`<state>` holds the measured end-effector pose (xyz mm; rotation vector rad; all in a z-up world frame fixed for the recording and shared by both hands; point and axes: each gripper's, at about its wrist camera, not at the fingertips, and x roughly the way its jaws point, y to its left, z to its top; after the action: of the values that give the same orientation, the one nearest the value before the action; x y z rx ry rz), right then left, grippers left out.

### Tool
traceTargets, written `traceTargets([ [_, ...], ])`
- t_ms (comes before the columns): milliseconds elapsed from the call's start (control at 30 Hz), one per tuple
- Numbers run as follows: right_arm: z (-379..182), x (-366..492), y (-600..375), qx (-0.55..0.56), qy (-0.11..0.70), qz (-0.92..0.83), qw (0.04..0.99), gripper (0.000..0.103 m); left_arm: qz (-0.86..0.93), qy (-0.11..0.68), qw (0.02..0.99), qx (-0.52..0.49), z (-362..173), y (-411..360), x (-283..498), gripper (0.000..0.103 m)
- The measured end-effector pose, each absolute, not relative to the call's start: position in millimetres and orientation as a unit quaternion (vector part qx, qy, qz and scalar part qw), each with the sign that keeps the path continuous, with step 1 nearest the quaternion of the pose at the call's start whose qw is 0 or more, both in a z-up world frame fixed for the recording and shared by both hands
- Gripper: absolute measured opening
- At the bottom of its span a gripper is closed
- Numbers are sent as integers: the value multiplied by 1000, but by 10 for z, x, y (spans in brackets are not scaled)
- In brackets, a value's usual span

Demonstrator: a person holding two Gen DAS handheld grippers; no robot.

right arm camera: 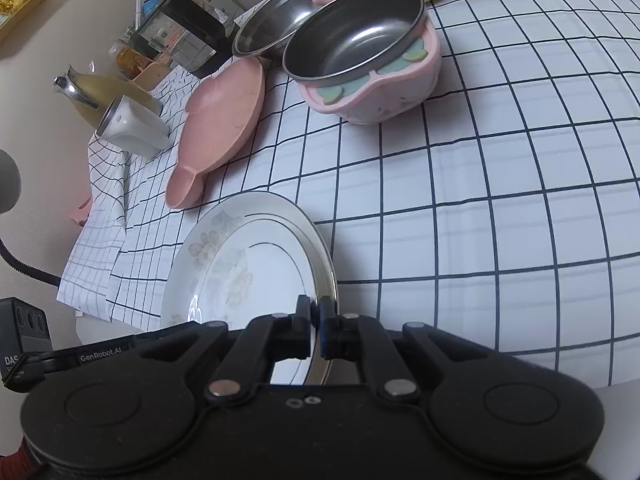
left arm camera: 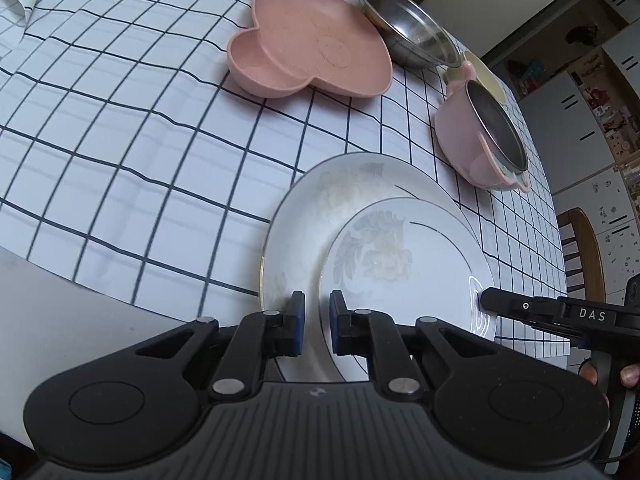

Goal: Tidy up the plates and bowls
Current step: 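Open both grippers and withdraw from the stacked plates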

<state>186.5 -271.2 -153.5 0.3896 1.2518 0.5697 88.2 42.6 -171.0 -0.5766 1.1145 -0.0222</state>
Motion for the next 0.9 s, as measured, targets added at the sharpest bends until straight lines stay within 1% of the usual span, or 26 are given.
traceTargets([
  [233,-1612,1855,-2584,161,578,260,757,6,-5,513,823,-244,-1627,445,848,12],
  [500,-1568,1785,-2445,123,568,249,775,9,-15,505,835,-218,-1574,387,822,12],
  [600,-1506,1731,-2404,102,560,246,784,16,-18,496,842,-210,-1517,372,808,12],
  [667,-1448,1690,-2380,85,551,243,793,18,-23,490,847,-204,-1475,357,793,12],
  [733,-1389,1654,-2382,82,547,242,797,24,-29,485,852,-198,-1426,335,782,12],
  [900,-1164,1513,-2359,57,521,251,814,34,-40,466,867,-174,-1274,260,746,12],
])
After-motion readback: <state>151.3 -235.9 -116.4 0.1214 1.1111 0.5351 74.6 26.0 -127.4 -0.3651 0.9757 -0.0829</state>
